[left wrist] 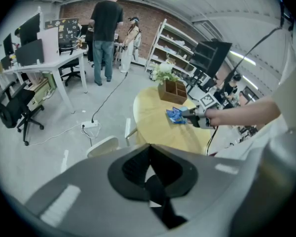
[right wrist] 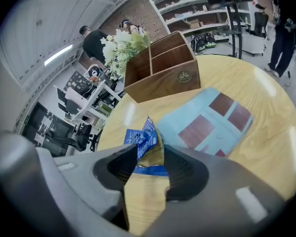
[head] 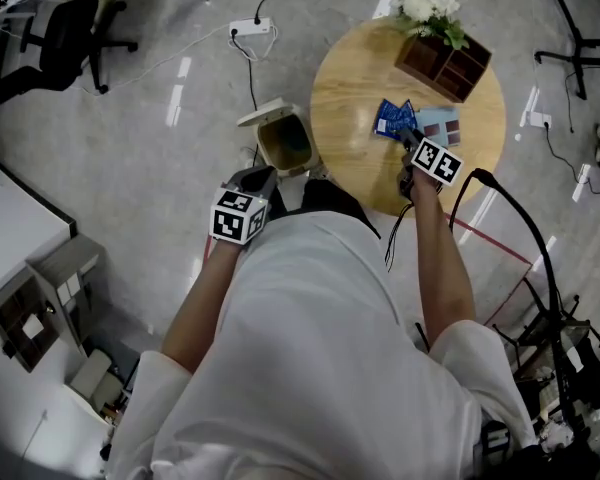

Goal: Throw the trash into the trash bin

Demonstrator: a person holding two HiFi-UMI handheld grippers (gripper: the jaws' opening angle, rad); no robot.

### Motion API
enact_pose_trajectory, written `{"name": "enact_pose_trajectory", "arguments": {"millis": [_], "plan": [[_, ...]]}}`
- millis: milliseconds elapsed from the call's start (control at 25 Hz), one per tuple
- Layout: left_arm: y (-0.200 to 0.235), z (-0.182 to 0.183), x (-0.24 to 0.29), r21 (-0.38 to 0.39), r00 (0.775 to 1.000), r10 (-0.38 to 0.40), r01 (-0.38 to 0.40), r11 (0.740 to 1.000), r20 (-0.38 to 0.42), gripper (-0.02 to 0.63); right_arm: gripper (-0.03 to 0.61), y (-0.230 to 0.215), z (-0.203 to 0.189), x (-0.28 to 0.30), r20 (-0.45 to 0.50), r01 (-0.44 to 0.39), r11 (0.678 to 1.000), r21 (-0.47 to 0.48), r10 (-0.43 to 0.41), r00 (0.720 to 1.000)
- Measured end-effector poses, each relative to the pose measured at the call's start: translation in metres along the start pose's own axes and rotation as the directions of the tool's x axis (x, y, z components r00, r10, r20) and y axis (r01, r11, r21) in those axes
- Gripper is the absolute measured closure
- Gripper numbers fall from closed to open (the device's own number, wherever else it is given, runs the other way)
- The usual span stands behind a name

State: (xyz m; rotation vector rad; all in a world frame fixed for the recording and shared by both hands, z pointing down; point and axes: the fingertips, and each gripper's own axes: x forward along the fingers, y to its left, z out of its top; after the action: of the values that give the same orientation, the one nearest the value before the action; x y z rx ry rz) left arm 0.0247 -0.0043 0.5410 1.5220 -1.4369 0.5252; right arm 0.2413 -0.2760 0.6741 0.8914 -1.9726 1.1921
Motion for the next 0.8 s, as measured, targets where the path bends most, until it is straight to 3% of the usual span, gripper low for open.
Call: {"name": "enact_pose_trajectory", "arguments": {"millis": [600,680,800], "plan": [[0.005,-0.007,0.001,-0.015,1.000,0.003,-0.003,1.000,-0.009,0.611,0.408,-0.003,0.002,0.017,-0.023,0.009,1.000,0.029,-0.008,1.000],[0.005,-0.010,0.000,-0.017,1.000,0.004,-0.004,1.000,-0.010,0.611,0.446,-0.005,0.000,0.018,-0.030,0.027,0.999,0.021,-0.026,0.999],[0.005,-0.012,0.000,-0.016,1.000,0.004,-0.004,1.000,-0.011,0.611,0.572,-0.006,0.002,0.017,-0.020,0.042,0.999,0.005,-0.042,0.999]]}}
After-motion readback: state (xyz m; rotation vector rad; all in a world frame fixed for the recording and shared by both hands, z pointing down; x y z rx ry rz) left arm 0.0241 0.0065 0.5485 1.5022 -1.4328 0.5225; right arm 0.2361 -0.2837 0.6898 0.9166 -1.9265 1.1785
